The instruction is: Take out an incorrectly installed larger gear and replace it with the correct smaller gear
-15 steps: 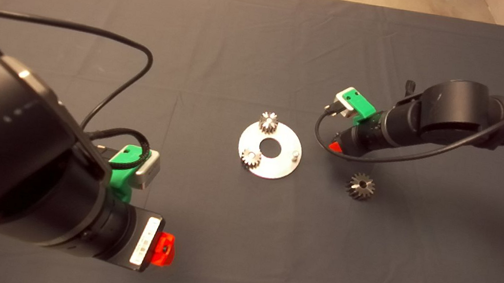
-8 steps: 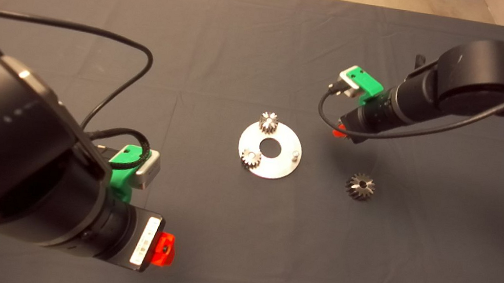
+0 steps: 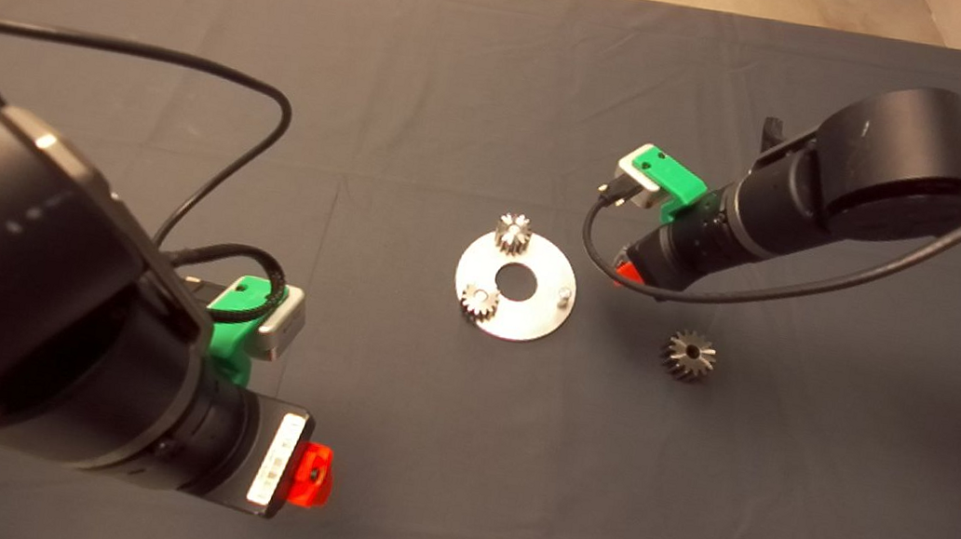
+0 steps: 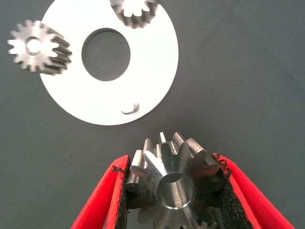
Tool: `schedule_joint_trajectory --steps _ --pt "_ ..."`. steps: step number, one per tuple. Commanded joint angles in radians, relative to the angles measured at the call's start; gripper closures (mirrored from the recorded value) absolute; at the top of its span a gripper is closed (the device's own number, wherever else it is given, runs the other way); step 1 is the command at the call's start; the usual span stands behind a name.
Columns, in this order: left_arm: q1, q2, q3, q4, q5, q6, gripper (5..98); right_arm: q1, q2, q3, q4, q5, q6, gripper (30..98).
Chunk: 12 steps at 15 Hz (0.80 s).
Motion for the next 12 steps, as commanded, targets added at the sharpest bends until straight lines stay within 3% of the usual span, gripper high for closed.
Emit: schedule_joint_trajectory --steps 1,12 --pt "-0.015 0.001 0.016 -0.019 0.132 -0.001 5.4 0.02 0.025 -0.008 0.012 0.006 0.006 87.2" --pt "-0.015 0.002 0.016 -0.019 0.132 -0.002 5.4 -0.016 0.121 -0.074 0.0 0.014 0.011 87.2"
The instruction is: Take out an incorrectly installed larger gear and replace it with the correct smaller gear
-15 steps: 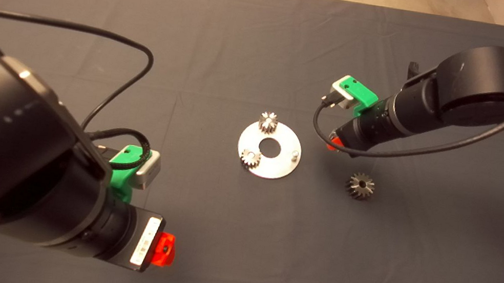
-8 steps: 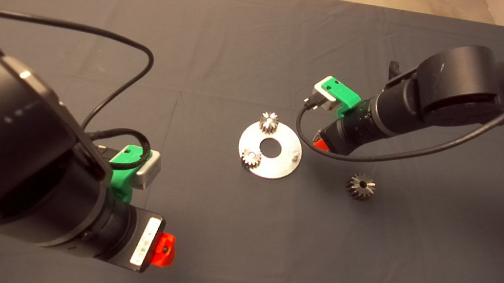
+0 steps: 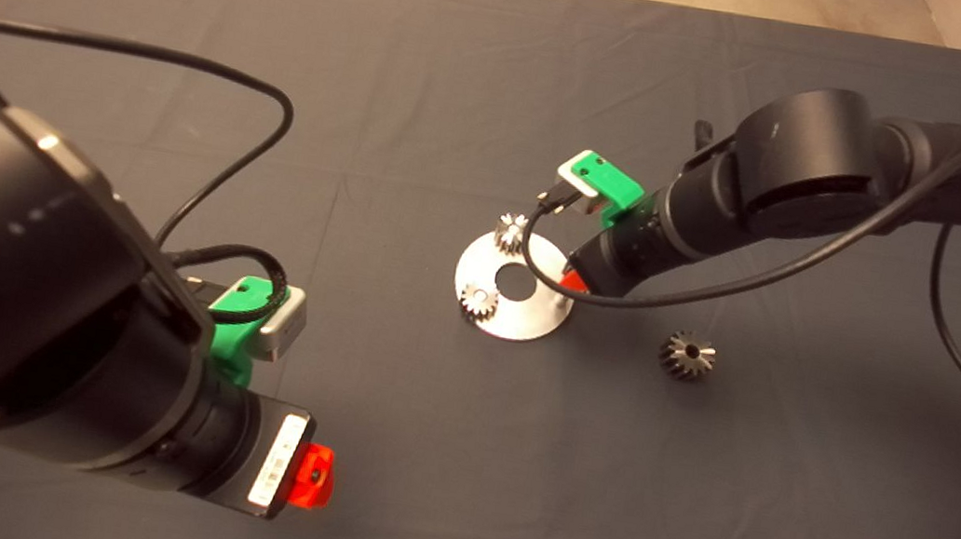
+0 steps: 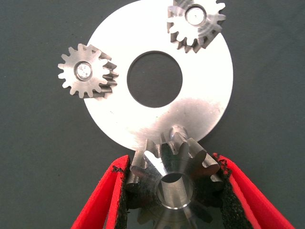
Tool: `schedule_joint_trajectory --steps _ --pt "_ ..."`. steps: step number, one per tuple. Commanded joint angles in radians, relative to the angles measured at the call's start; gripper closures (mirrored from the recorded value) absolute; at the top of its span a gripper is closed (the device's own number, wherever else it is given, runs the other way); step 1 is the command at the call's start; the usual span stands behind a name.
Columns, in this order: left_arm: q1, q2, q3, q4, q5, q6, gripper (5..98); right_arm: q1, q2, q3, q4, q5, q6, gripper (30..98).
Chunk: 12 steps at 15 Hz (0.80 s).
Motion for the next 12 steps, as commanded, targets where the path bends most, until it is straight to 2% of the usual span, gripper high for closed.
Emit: schedule_joint_trajectory --steps 1,12 --pt "-0.015 0.001 0.016 -0.019 0.131 -0.002 5.4 0.018 0.006 -0.009 0.0 0.005 0.007 87.2" --pt "-0.015 0.001 0.016 -0.019 0.131 -0.002 5.4 -0.03 0.032 -0.031 -0.112 -0.004 0.007 87.2"
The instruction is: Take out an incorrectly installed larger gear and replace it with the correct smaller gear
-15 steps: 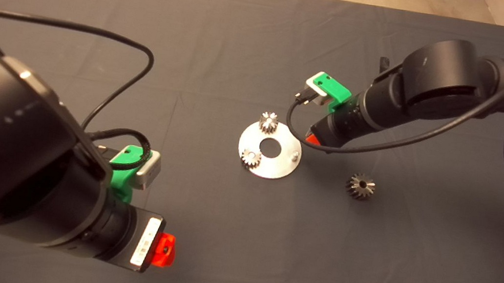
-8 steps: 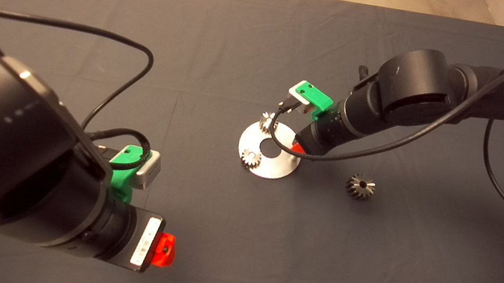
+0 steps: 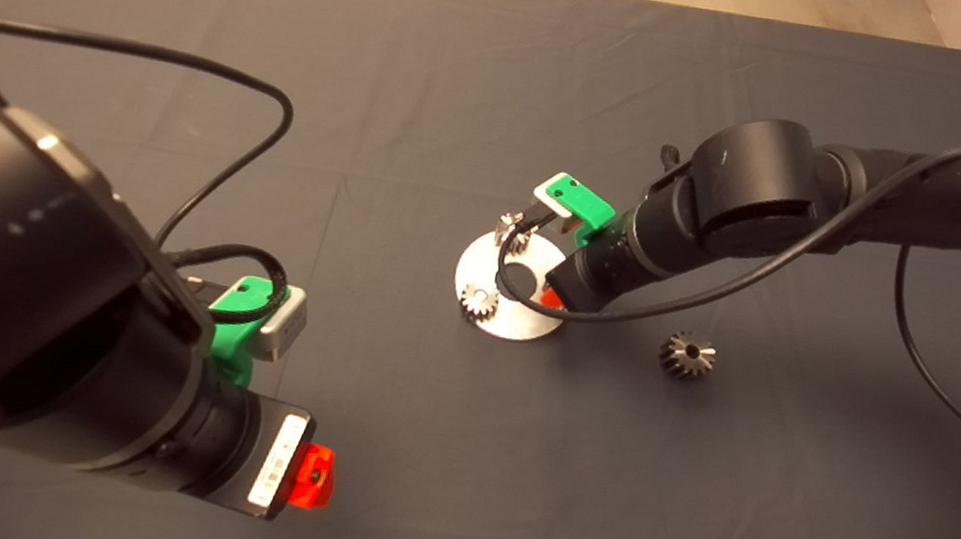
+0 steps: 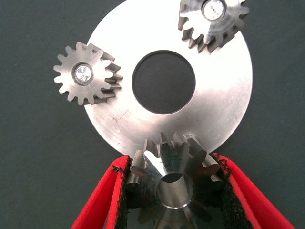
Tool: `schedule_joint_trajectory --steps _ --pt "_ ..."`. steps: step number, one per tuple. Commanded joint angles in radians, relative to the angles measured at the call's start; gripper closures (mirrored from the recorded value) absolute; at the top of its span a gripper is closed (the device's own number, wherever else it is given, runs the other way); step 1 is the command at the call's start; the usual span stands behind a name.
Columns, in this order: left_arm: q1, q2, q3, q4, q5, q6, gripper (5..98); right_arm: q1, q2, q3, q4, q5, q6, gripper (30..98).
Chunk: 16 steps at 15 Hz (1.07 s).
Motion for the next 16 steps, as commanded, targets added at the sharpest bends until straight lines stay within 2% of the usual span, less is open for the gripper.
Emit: schedule_joint_trajectory --steps 1,10,16 --pt "-0.015 0.001 0.016 -0.022 0.132 -0.002 5.4 0.018 0.0 -0.007 -0.069 0.002 0.006 87.2" --pt "-0.014 0.001 0.015 -0.023 0.132 -0.002 5.4 -0.016 -0.005 -0.025 -0.089 -0.004 0.004 87.2" --pt "-0.015 0.001 0.016 -0.025 0.132 -0.002 5.4 -0.018 -0.008 -0.025 -0.118 -0.067 -0.002 87.3"
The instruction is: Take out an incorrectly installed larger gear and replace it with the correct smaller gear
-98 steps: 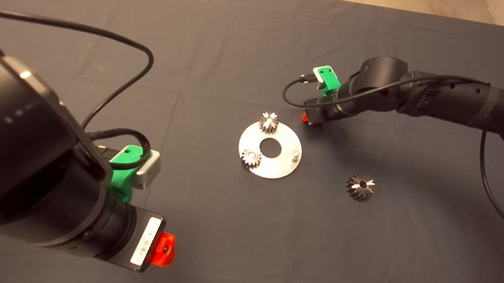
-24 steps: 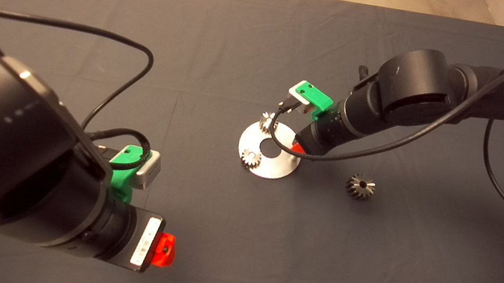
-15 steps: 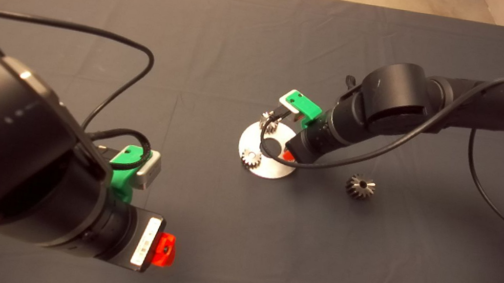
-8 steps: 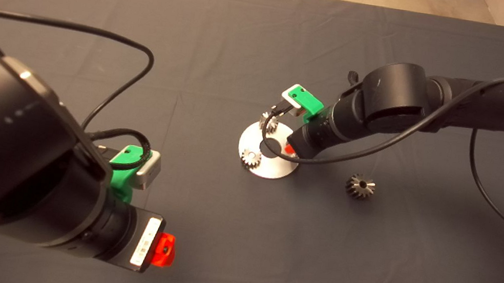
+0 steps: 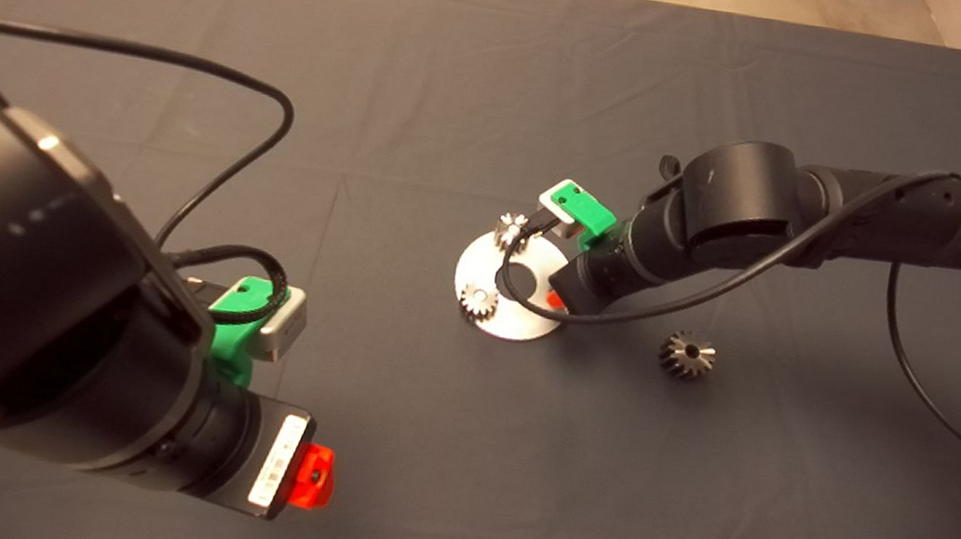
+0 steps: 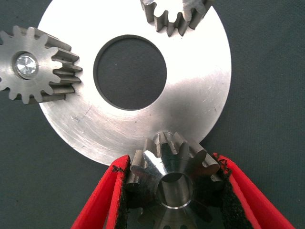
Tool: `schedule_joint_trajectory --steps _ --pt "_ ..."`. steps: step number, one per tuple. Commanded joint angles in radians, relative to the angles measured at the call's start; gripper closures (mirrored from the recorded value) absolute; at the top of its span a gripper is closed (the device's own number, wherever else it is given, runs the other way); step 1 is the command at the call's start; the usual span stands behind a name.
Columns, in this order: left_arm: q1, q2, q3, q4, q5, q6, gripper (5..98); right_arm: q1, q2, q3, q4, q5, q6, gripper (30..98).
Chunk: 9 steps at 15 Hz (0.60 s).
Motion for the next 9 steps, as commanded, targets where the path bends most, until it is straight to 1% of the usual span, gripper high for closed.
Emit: schedule_joint_trajectory --steps 1,9 --pt "-0.014 0.001 0.016 -0.024 0.132 -0.002 5.4 0.026 -0.004 0.003 -0.055 -0.027 -0.004 87.3" --pt "-0.014 0.001 0.015 -0.023 0.132 -0.002 5.4 0.026 0.004 0.003 -0.055 -0.027 0.0 87.2"
